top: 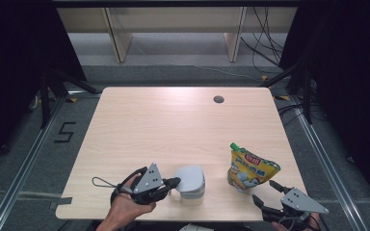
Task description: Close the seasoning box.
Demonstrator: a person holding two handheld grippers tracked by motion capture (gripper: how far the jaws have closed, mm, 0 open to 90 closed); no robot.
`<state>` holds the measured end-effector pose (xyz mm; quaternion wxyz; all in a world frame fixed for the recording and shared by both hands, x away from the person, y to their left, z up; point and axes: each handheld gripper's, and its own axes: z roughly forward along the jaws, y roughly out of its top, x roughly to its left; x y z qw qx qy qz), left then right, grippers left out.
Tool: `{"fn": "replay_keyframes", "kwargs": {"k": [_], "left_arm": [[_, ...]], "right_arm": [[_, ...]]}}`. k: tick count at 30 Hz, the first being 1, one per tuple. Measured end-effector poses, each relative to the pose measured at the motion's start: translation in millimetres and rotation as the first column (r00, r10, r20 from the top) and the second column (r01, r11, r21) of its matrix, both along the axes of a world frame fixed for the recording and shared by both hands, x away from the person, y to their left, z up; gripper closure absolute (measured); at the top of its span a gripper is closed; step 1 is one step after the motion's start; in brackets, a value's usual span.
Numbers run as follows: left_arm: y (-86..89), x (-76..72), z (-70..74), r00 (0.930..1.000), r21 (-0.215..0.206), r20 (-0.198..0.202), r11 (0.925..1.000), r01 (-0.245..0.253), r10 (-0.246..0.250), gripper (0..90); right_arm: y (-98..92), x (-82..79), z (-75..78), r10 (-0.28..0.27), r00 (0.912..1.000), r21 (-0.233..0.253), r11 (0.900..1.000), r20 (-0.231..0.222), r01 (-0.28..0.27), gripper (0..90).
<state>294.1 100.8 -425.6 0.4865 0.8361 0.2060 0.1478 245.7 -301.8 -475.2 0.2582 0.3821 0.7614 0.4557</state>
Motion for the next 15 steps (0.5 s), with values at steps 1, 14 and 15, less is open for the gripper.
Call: {"fn": "replay_keyframes", "kwargs": {"k": [1, 14, 15], "left_arm": [[-0.9, 0.0, -0.1, 0.9999, -0.015, -0.009, 0.9999, -0.007, 0.007, 89.0], [18.2, -5.1, 3.4, 0.9991, -0.08, -0.028, 0.9962, -0.035, 0.033, 82.5], [20.0, -5.6, 3.5, 0.9988, -0.072, -0.03, 0.9965, -0.042, 0.04, 81.0]], "right_arm": [[-1.2, -0.3, 0.3, 0.008, 1.0, -0.023, 1.0, -0.004, -0.008, 26.3], [-1.0, 0.3, 0.4, 0.001, 0.9998, -0.02, 1.0, 0.021, -0.001, 25.8], [-1.1, 0.2, 0.4, 0.002, 0.9998, -0.021, 1.0, 0.022, -0.002, 25.8]]}}
